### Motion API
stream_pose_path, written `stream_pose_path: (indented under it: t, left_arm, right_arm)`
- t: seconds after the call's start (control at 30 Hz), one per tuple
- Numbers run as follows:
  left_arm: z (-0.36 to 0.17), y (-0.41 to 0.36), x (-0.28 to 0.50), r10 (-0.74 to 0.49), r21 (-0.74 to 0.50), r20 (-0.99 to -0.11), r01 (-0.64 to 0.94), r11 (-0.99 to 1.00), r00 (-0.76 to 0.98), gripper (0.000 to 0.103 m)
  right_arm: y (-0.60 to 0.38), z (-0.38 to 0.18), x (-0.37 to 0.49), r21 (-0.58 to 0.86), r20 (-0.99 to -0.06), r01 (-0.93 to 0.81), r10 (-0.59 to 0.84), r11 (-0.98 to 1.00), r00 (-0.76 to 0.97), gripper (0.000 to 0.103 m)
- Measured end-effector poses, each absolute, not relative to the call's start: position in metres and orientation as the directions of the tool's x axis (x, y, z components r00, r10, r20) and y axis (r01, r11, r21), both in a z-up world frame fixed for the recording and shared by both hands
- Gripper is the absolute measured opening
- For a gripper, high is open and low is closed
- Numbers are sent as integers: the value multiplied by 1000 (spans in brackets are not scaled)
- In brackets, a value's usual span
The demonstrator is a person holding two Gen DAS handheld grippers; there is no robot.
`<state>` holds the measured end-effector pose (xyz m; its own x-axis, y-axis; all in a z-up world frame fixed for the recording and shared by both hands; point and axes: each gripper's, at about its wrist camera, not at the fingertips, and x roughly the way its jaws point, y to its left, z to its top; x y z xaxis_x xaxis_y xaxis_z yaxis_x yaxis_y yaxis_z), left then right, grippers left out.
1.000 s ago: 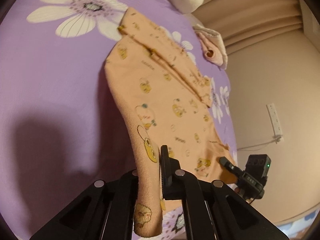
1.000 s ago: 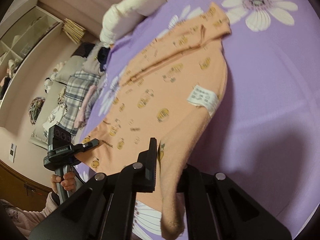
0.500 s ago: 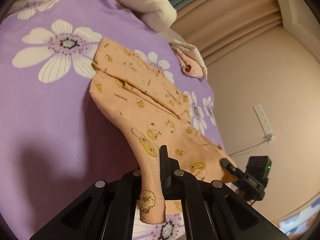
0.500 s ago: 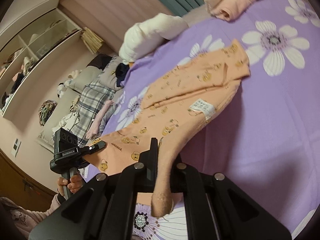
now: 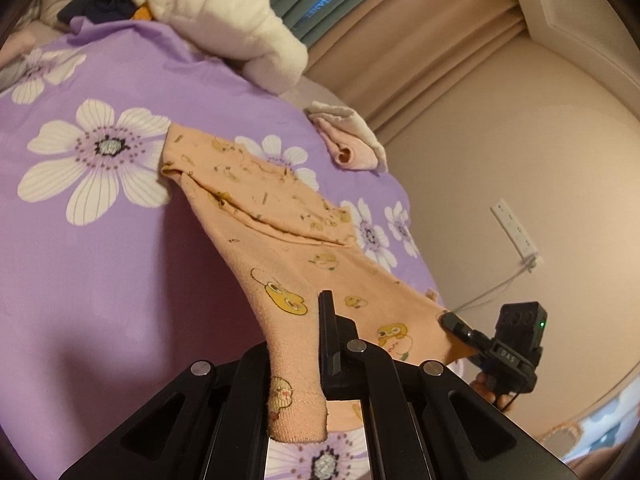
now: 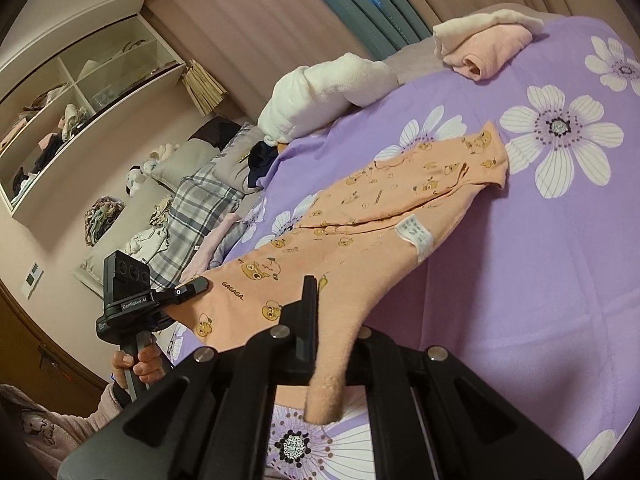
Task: Fold small clothes
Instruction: 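Lift the hem with both tools and carry it toward the collar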
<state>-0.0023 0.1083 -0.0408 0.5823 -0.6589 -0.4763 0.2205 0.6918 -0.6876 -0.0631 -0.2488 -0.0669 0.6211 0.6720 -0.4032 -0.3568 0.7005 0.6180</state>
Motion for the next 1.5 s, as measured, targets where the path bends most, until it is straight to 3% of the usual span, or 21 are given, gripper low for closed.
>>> stream_pose_path:
  t: [1.2,1.5]
  left_arm:
    - [12,113,-61,-712,-684,-427,316,658,557,0]
    - [-3,118,-33,-702,-729,-446,230,645,556,0]
  right_arm:
    - [-264,-11,-130,466,-375,-523,694,714,614,4]
    - [-270,-25,-102,544,-375,-459,693,703,616,5]
